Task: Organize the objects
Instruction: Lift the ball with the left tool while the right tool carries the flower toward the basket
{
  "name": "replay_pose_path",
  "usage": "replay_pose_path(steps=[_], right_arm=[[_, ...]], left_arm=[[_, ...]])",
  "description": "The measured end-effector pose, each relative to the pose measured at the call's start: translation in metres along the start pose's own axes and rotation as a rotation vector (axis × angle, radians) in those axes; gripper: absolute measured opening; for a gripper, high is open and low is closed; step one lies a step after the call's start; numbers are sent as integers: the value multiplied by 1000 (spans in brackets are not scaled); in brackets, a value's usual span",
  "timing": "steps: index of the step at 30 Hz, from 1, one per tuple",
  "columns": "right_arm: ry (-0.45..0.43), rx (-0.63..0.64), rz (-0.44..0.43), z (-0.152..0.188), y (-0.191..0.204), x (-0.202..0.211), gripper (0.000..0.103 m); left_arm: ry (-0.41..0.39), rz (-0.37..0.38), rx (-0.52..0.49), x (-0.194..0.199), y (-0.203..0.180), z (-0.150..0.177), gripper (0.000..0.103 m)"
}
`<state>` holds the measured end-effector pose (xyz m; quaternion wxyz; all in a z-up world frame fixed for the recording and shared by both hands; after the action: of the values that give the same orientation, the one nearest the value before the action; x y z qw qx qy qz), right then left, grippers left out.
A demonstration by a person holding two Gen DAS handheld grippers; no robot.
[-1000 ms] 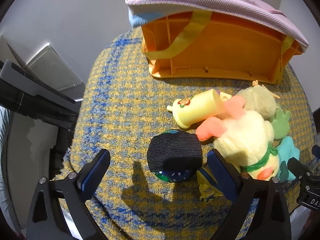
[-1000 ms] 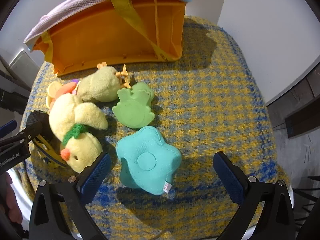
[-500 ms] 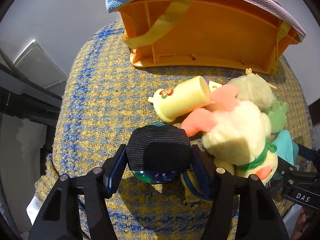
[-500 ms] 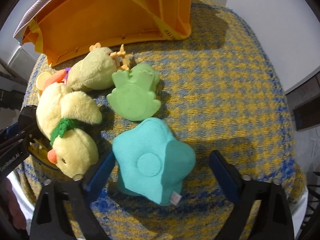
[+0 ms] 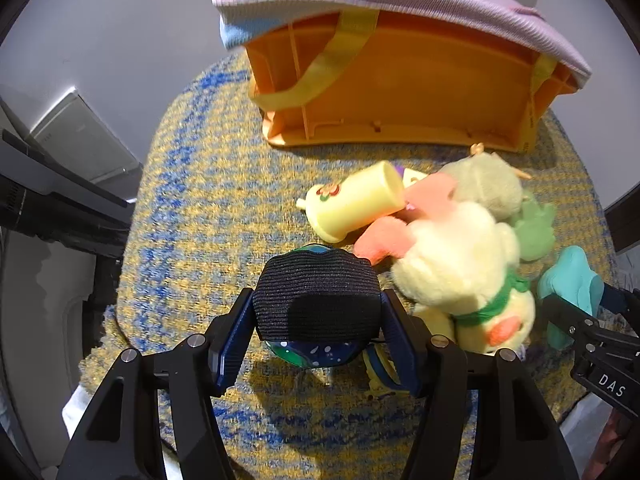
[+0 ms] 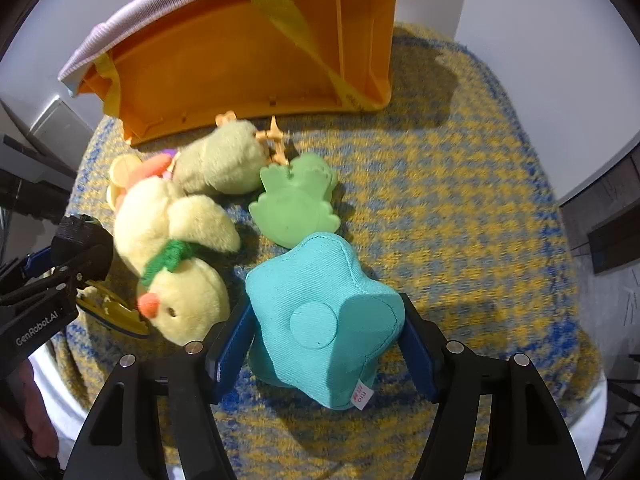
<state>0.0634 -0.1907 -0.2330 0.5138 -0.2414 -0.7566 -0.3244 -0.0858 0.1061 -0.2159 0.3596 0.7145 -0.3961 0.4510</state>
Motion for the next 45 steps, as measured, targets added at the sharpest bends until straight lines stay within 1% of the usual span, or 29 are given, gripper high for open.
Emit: replay_pose_path(steps=[4, 6, 8, 9, 10, 11, 12, 19, 29, 45], right_arm=[[-36, -4, -1, -4, 3, 16, 68], [-53, -2, -4, -13, 9, 23, 68], [-71, 0, -9, -8, 10, 40, 68], [-80, 1, -10, -14, 12, 44, 68], [-93, 4, -12, -14, 12, 51, 68], [-102, 6, -14, -23, 14, 51, 68], [-114, 7, -17, -24, 14, 57, 68], [-171, 13, -31, -32, 22, 85, 68], [-239, 11, -42, -54, 25, 113, 68], [-334, 16, -43, -108, 33, 137, 68]], left_arm=[[-33, -9, -5, 16, 2, -10, 61], [-49, -11, -4, 26, 7, -12, 61], [-67, -13, -3, 39, 9, -4, 61], [-76, -14, -2, 44, 11, -6, 61], [-81, -14, -1, 50, 11, -16, 61], [-92, -17, -1, 57, 12, -18, 61], [-124, 28, -131, 63, 6, -22, 61], [-173, 22, -146, 91, 7, -30, 61], [-224, 10, -162, 114, 8, -50, 61], [-293, 8, -188, 135, 7, -105, 61]])
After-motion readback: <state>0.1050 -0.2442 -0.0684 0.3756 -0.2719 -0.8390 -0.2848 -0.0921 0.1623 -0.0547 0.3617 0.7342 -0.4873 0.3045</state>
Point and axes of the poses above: each gripper's, at about its wrist camera, not at the fingertips, and x roughly against the way its jaws point, y to its left, z to its underside, the point moved 9 cm from there along -x, roughly the way its jaws point, and after that the axes turned 13 degrees about -x, right-handed, at the moved point
